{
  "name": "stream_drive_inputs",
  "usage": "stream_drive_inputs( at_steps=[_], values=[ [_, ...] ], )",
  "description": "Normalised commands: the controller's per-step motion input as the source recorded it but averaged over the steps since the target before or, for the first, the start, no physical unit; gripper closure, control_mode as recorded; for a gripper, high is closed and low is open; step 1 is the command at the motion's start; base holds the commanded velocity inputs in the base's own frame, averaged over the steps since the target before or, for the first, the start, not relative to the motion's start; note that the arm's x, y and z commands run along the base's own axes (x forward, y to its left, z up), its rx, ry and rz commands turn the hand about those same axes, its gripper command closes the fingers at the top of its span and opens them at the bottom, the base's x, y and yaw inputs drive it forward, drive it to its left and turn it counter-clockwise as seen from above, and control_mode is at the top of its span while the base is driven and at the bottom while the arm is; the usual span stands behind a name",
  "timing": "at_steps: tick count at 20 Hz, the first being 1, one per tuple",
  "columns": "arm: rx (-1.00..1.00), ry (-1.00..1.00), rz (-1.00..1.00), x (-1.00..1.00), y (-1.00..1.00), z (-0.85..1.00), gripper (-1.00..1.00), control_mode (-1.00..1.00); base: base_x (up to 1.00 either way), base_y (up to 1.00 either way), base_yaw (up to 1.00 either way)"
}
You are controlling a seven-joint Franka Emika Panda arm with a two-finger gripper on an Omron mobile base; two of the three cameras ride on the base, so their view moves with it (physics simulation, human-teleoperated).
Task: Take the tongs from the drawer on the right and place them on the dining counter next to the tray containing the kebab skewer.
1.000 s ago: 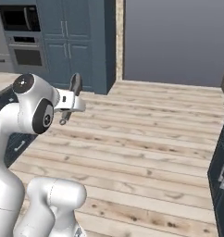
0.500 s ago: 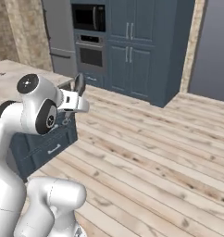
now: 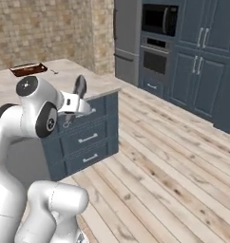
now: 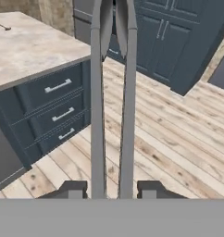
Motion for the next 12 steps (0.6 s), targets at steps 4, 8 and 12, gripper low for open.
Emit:
stream_drive_inputs(
  at_steps=[4,8,12],
  values=[
    [0.0,0.0,0.0,0.0,0.0,0.0,1.0,1.0,0.84,-0.34,0.35],
    [0.0,0.0,0.0,0.0,0.0,0.0,1.0,1.0,0.82,-0.5,0.22],
    [0.0,0.0,0.0,0.0,0.0,0.0,1.0,1.0,0.82,-0.63,0.19]
  ],
)
